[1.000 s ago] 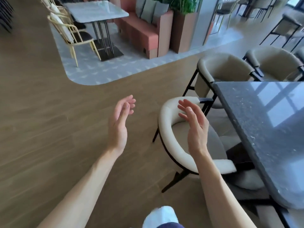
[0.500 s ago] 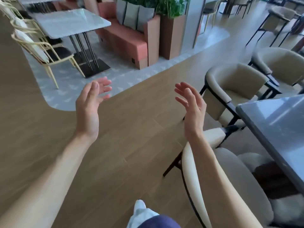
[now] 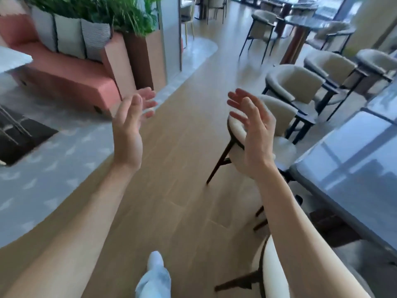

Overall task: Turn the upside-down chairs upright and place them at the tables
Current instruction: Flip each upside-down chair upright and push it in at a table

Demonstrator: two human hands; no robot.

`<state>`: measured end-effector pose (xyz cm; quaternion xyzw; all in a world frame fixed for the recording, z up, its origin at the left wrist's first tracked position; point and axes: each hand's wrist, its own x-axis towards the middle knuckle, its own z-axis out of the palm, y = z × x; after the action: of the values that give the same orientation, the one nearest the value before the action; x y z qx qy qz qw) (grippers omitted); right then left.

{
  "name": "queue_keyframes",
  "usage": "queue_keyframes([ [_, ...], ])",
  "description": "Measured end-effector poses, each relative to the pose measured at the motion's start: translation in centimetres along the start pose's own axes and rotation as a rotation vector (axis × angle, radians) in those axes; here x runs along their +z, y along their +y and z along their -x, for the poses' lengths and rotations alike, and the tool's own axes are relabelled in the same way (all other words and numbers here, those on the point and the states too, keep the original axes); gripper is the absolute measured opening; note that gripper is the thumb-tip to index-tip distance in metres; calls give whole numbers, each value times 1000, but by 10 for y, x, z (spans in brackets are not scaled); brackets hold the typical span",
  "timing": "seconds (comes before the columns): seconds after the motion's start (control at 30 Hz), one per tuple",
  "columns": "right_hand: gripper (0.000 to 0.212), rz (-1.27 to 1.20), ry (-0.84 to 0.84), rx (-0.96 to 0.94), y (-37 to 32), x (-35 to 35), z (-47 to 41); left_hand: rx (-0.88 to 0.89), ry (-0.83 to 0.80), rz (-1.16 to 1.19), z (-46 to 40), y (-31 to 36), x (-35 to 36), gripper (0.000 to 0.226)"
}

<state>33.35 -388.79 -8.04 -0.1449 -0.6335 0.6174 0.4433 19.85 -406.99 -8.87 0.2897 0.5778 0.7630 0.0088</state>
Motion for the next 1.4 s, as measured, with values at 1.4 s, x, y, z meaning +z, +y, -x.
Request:
queue_keyframes([
  [1.4,30,430,1693,691,439,-43,-482,-261,-2020,-216,-600,-602,567,32],
])
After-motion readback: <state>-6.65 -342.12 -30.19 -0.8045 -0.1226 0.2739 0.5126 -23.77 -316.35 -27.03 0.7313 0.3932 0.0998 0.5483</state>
